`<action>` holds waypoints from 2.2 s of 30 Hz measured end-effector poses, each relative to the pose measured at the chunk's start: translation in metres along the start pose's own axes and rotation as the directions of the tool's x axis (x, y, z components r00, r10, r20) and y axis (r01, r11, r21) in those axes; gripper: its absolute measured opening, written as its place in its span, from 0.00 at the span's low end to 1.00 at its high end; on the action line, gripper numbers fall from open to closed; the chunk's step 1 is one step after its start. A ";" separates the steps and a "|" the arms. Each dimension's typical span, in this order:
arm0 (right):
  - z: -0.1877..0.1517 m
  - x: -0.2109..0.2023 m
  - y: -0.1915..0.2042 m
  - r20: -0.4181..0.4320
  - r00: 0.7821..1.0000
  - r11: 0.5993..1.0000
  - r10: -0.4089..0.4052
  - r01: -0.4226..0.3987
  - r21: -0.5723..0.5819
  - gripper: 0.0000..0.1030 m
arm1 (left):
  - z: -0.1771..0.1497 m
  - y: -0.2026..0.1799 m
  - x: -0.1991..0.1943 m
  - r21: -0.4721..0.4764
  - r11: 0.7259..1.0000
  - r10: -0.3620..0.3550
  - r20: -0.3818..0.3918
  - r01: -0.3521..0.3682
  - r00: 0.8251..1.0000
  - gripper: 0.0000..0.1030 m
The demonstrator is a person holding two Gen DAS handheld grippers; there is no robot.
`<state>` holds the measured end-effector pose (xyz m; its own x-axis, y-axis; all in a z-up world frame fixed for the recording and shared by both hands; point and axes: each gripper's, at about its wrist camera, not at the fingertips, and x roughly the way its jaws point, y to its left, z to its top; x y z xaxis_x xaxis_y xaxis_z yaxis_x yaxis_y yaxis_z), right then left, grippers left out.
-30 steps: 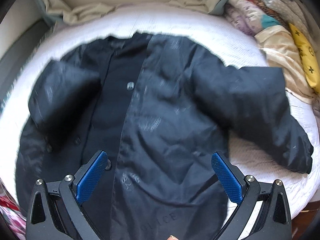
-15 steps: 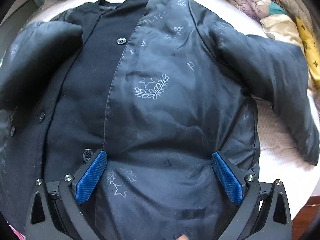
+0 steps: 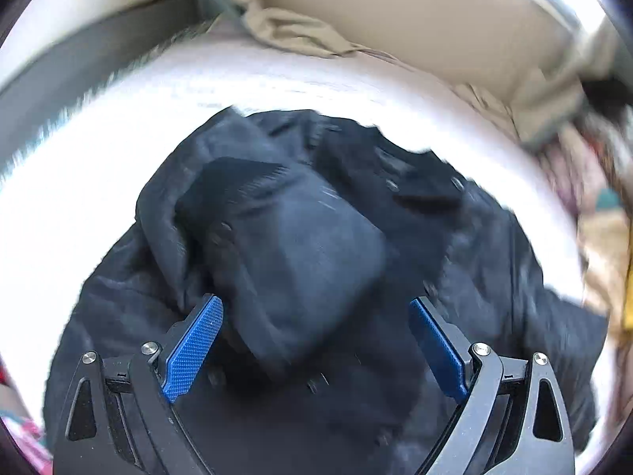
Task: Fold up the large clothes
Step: 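Grasp the knit cuff of the other sleeve with the right tool, then fold the held sleeve across the jacket body and open the right tool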
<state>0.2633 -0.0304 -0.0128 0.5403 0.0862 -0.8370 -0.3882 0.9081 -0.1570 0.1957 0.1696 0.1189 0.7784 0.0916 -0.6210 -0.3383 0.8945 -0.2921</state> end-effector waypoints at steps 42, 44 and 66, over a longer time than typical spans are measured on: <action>-0.177 0.020 -0.195 0.149 0.881 0.423 0.449 -0.356 0.833 0.77 | -0.022 -0.071 0.056 0.309 0.951 0.067 -0.101 -0.033 0.993 0.99; -0.168 0.026 -0.193 0.166 0.877 0.417 0.452 -0.372 0.829 0.70 | -0.022 -0.070 0.063 0.298 0.954 0.077 -0.116 -0.040 0.990 0.99; -0.004 0.059 -0.227 0.104 0.981 0.841 0.162 -0.192 0.506 0.06 | -0.068 -0.084 0.154 0.479 0.865 0.279 -0.210 -0.150 0.937 0.99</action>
<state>0.3804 -0.2332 -0.0289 0.5449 0.2737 -0.7925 -0.0522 0.9545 0.2937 0.3082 0.0791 -0.0018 0.5240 0.2438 -0.8161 -0.1564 0.9694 0.1891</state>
